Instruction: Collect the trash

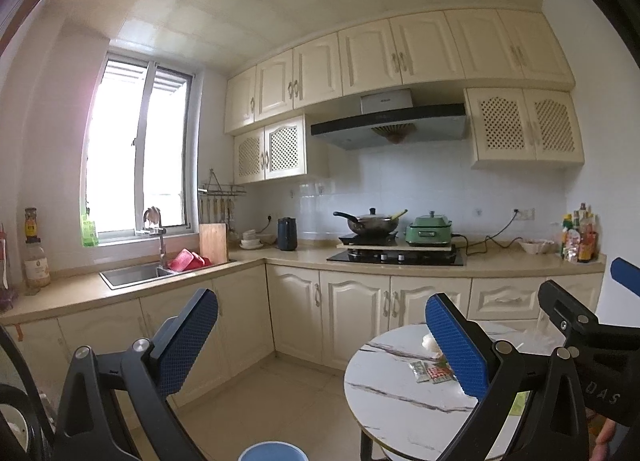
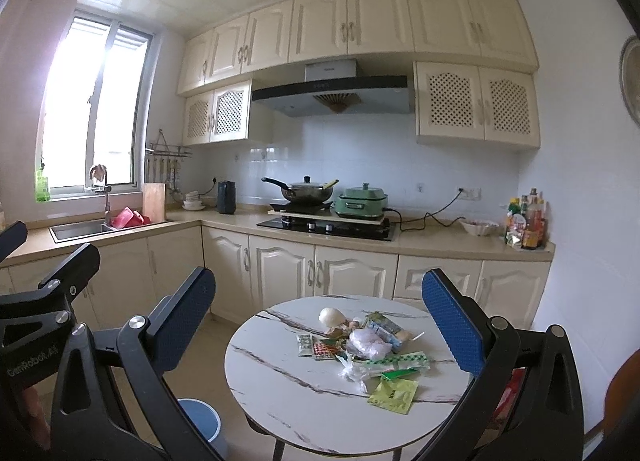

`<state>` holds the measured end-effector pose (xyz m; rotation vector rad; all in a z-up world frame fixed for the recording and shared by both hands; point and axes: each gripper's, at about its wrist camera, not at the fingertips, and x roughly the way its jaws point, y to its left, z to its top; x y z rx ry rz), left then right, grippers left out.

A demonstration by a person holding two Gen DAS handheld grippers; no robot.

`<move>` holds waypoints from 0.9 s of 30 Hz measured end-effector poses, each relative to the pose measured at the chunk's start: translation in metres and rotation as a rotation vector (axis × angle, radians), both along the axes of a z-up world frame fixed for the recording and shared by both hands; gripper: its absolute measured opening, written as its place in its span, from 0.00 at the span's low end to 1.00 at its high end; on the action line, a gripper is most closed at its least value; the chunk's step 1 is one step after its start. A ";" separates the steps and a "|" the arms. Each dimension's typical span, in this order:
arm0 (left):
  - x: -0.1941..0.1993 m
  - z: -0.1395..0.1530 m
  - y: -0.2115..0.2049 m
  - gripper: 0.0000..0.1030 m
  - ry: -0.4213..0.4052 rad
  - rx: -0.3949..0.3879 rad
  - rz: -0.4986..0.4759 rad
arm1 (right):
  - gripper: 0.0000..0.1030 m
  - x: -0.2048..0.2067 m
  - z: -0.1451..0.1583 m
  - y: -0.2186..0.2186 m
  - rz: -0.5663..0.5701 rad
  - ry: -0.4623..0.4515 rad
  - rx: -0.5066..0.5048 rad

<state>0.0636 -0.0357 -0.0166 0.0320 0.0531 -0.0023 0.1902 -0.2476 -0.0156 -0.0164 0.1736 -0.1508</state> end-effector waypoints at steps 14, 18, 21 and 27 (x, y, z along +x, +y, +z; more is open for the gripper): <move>0.068 -0.014 -0.012 0.99 0.008 0.002 -0.052 | 1.00 0.031 -0.014 -0.026 -0.015 0.012 0.019; 0.107 -0.030 -0.018 0.99 0.064 0.031 -0.063 | 1.00 0.044 -0.022 -0.046 -0.041 0.020 0.020; 0.149 -0.047 -0.024 0.99 0.155 0.042 -0.072 | 1.00 0.060 -0.041 -0.077 -0.094 0.061 0.049; 0.245 -0.091 -0.051 0.99 0.380 0.072 -0.120 | 1.00 0.096 -0.103 -0.146 -0.219 0.229 0.114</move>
